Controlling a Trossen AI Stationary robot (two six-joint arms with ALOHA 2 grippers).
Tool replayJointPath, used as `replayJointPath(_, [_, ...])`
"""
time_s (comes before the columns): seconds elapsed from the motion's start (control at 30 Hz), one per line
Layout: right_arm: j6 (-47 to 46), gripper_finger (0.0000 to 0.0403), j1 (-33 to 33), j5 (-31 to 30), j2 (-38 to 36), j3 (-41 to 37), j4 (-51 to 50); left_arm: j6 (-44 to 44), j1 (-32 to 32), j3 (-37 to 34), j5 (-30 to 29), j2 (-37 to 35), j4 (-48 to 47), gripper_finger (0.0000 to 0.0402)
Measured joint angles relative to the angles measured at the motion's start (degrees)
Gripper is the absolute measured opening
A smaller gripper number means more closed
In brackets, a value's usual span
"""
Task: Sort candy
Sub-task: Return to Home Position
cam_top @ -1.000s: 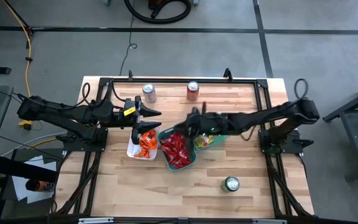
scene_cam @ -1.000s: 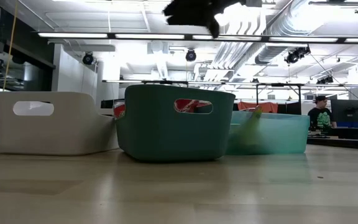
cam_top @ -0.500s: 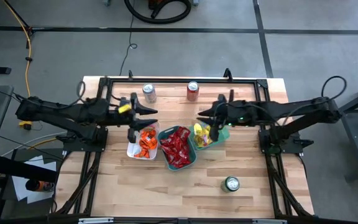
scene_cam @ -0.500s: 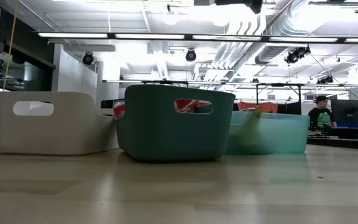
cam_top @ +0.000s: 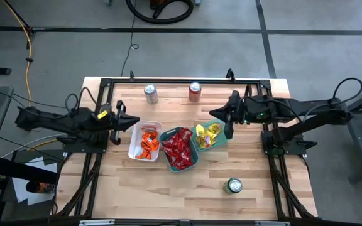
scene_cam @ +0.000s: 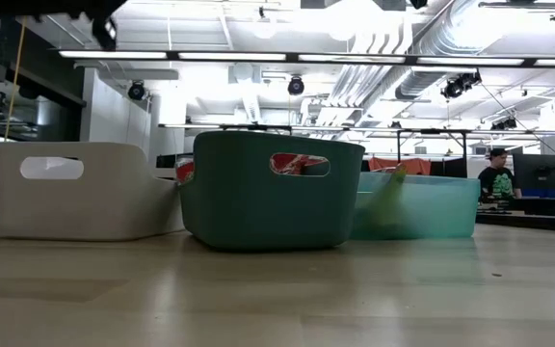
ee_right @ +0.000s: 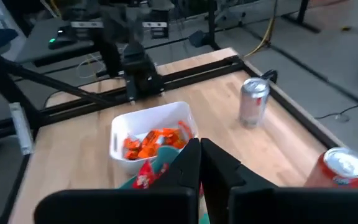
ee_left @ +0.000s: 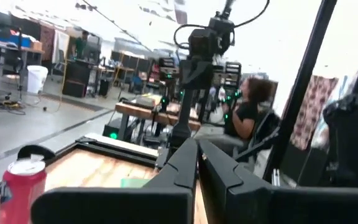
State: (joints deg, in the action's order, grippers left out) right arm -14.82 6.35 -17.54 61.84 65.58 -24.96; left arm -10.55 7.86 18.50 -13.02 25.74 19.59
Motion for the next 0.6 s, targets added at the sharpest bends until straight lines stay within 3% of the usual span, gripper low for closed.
replayJointPath(0.3, [-9.12,0.0000,0.07,4.29,-0.22,-0.05,-8.39,-5.80,0.00,-13.23,-0.58,-14.46,1.42,0.0000])
replayJointPath(0.6, [-13.33,0.0000,0.72,6.82,-2.98,-0.15,-14.16,-6.87,-0.02,-17.82,-2.76,-23.35,-3.05,0.0000])
